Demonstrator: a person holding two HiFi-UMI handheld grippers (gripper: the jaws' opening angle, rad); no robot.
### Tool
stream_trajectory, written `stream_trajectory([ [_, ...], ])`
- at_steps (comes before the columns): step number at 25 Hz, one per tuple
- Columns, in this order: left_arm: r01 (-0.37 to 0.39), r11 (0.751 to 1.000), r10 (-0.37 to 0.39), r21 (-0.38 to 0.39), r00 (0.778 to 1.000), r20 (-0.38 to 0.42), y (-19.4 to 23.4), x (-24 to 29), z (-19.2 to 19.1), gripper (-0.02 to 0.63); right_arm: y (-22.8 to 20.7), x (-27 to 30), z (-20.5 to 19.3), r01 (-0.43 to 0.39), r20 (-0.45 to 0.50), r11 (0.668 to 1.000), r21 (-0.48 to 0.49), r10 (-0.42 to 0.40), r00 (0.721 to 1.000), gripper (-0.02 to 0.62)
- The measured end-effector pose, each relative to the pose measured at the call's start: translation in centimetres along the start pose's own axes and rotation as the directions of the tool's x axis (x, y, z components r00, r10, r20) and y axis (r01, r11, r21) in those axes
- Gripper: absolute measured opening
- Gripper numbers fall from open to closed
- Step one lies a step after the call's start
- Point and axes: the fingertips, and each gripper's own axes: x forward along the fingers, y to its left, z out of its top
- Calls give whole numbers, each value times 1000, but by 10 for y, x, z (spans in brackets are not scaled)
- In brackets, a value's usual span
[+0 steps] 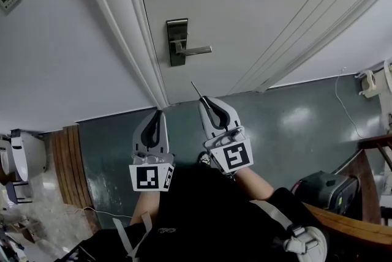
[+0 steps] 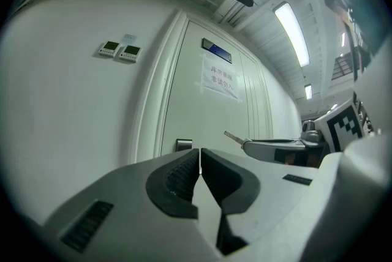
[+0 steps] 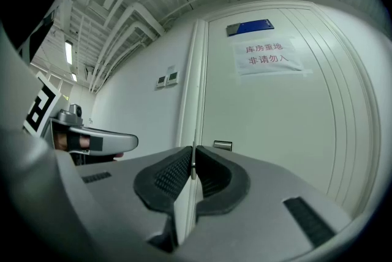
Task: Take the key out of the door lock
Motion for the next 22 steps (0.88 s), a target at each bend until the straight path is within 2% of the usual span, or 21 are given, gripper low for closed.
stream_trajectory([
  [11,3,1000,-3,-10,1000,-14,2,0,-5,28,-4,0,-4,14,-10,1000,9,-14,1000,31],
  [15,6,1000,-6,-14,1000,-14,4,2,-6,28,-5,1,-4,30,-40,999,18,-30,999,31],
  [22,19,1000,-19,-12,1000,-7,2,2,-2,28,-6,0,-1,44,-31,999,25,-43,999,31],
])
